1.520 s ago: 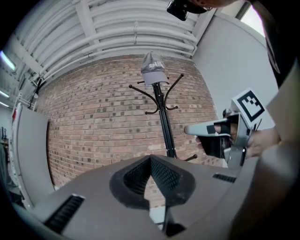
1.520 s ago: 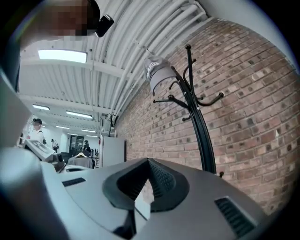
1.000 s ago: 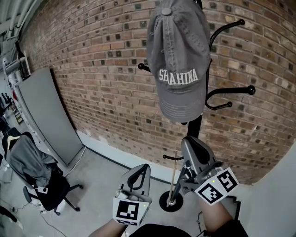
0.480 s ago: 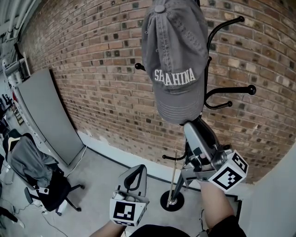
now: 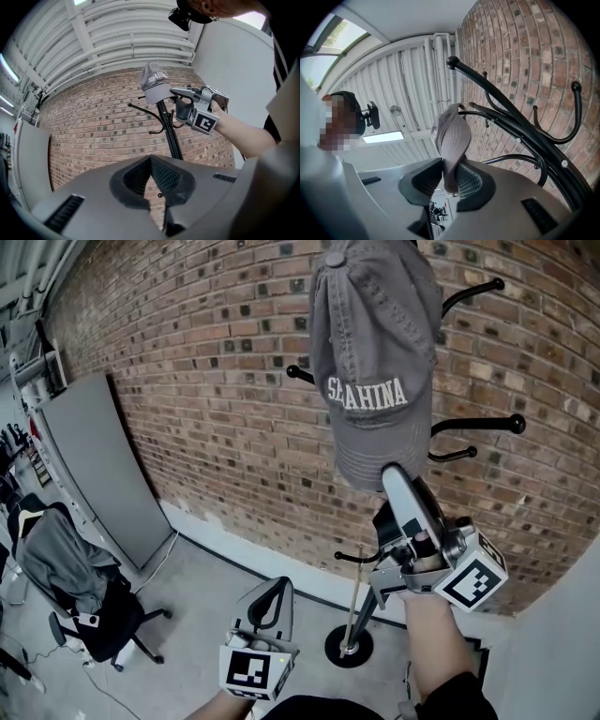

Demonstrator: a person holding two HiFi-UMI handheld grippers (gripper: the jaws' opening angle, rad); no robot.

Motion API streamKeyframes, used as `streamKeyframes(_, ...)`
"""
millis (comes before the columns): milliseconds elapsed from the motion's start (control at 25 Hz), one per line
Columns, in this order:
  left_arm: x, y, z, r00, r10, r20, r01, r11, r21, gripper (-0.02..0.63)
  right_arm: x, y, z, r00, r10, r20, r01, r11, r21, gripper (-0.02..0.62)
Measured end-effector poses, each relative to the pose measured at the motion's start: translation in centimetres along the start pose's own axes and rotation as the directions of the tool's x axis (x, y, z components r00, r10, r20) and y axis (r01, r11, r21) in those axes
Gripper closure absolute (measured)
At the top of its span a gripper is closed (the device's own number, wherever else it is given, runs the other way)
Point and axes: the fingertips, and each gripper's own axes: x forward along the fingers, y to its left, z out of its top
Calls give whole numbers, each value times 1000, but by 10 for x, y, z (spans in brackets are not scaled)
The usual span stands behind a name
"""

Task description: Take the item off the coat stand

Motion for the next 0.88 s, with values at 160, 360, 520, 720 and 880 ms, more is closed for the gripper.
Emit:
streamKeyframes(160,-10,6,-1,1000,12,3,-11,1000,-10,572,5,22,1,999,43,8,-42,997,-71,560)
streamKeyframes(360,-28,18,3,999,33,-9,-33,999,-27,572,26,51,3,996,88,-21,-90,987,-134,560)
streamKeyframes(520,-48,31,0,995,65,-77,-68,997,-41,572,47,79,4,990,133,-36,-137,975,-177,563)
streamKeyframes(720,-78,51,-4,995,91,-43,-94,992,-83,572,64,115,-21,983,173,-68,-182,970,-162,565)
streamKeyframes(880,-105,67,-15,989,116,-94,-125,987,-100,572,53,127,-67,982,156,-106,-163,985,-64,565)
